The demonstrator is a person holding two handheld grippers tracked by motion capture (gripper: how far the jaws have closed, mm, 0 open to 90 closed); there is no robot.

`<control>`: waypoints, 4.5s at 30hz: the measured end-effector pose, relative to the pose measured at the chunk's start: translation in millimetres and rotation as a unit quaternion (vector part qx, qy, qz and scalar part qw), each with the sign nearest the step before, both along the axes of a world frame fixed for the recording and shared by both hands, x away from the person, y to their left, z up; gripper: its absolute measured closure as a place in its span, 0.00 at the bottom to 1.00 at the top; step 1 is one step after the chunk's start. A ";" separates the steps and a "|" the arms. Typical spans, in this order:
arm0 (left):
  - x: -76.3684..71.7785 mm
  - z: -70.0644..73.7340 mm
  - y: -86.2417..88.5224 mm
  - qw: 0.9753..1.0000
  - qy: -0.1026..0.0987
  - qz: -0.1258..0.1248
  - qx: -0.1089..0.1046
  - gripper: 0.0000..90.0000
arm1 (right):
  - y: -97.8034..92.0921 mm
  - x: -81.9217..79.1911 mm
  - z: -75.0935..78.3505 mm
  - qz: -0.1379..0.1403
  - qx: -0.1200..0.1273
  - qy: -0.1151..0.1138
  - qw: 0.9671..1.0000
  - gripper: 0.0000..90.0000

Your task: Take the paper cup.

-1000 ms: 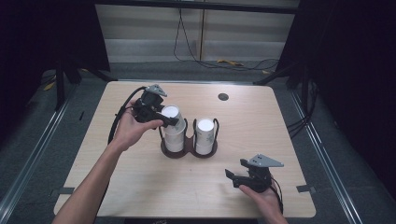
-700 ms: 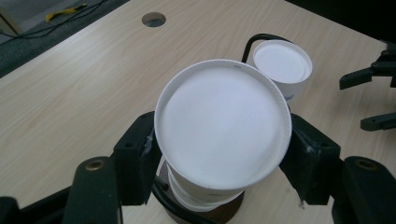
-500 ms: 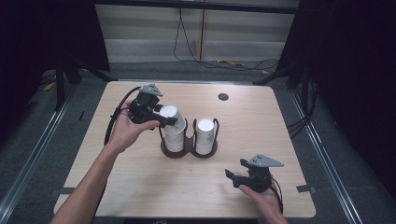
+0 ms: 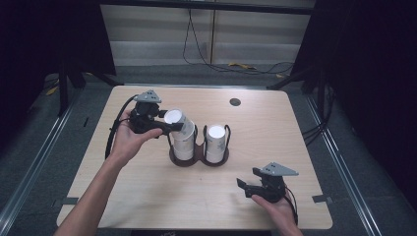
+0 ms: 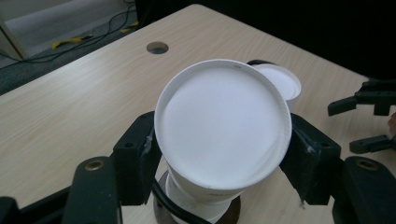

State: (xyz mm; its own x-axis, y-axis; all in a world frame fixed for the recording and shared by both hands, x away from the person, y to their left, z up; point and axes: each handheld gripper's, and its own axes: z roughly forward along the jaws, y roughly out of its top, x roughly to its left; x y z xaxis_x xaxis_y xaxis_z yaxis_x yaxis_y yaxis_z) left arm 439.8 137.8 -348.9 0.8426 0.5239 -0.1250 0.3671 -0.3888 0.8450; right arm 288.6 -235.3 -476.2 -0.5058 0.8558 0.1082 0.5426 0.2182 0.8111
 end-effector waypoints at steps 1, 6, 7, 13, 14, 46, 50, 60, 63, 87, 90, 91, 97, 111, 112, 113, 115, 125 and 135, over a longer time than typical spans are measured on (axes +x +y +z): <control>-1.2 0.6 0.0 1.000 -0.003 0.000 -0.003 0.39 | 0.0 0.0 0.0 0.000 0.000 0.000 1.000 0.28; -7.1 2.0 -0.8 1.000 -0.014 -0.003 -0.006 0.39 | -0.5 -0.5 0.5 0.000 0.000 -0.002 1.000 0.28; -8.4 2.0 -0.5 1.000 -0.015 -0.003 -0.004 0.39 | -0.6 -0.5 0.6 0.001 0.001 -0.003 1.000 0.28; -15.5 -0.8 5.9 0.999 -0.010 0.012 -0.035 0.39 | -1.1 -0.6 0.7 -0.001 0.003 -0.003 1.000 0.28; -17.0 -1.2 7.0 0.999 -0.011 0.015 -0.038 0.39 | -1.0 -0.6 0.7 -0.001 0.002 -0.003 1.000 0.28; -70.4 -24.2 3.2 0.996 -0.038 -0.039 -0.076 0.39 | 5.3 -3.6 5.7 0.023 0.019 -0.015 0.999 0.27; -72.3 -31.6 3.0 0.997 -0.031 -0.039 -0.067 0.39 | 10.6 -5.2 11.4 0.046 0.028 -0.019 0.998 0.25; -75.6 -55.6 -12.0 0.997 -0.013 -0.073 -0.039 0.39 | 28.6 3.0 26.3 0.094 0.041 -0.028 0.994 0.21; -76.1 -62.6 -16.2 0.996 -0.010 -0.081 -0.037 0.38 | 31.0 5.4 25.3 0.102 0.049 -0.032 0.993 0.20; -88.7 -93.0 -25.2 0.992 0.028 -0.112 -0.047 0.38 | 48.5 0.4 11.9 0.167 0.068 -0.040 0.983 0.20; -90.2 -93.6 -28.3 0.991 0.031 -0.119 -0.051 0.39 | 50.3 -0.2 10.9 0.179 0.072 -0.040 0.980 0.20; -90.3 -92.9 -29.0 0.991 0.032 -0.121 -0.053 0.39 | 50.5 -0.2 10.9 0.182 0.073 -0.041 0.980 0.20; -94.3 -85.4 -31.4 0.987 0.036 -0.134 -0.079 0.39 | 50.5 -0.7 12.0 0.196 0.096 -0.047 0.975 0.19; -100.2 -73.3 -42.2 0.982 0.036 -0.159 -0.097 0.39 | 50.5 -1.5 15.2 0.221 0.131 -0.061 0.964 0.16; -100.4 -72.8 -42.7 0.982 0.036 -0.159 -0.098 0.39 | 50.7 -1.7 15.4 0.222 0.132 -0.062 0.964 0.16; -100.7 -72.6 -43.7 0.981 0.037 -0.161 -0.100 0.39 | 51.0 -1.7 15.7 0.222 0.133 -0.062 0.964 0.16; -101.5 -71.8 -44.7 0.981 0.037 -0.162 -0.099 0.39 | 51.6 -1.7 16.0 0.224 0.134 -0.063 0.963 0.16; -105.0 -69.3 -49.7 0.978 0.039 -0.177 -0.103 0.39 | 55.4 -2.2 14.5 0.238 0.139 -0.066 0.959 0.16; -106.7 -70.4 -54.0 0.975 0.049 -0.186 -0.112 0.39 | 58.6 -2.6 12.2 0.248 0.137 -0.061 0.957 0.18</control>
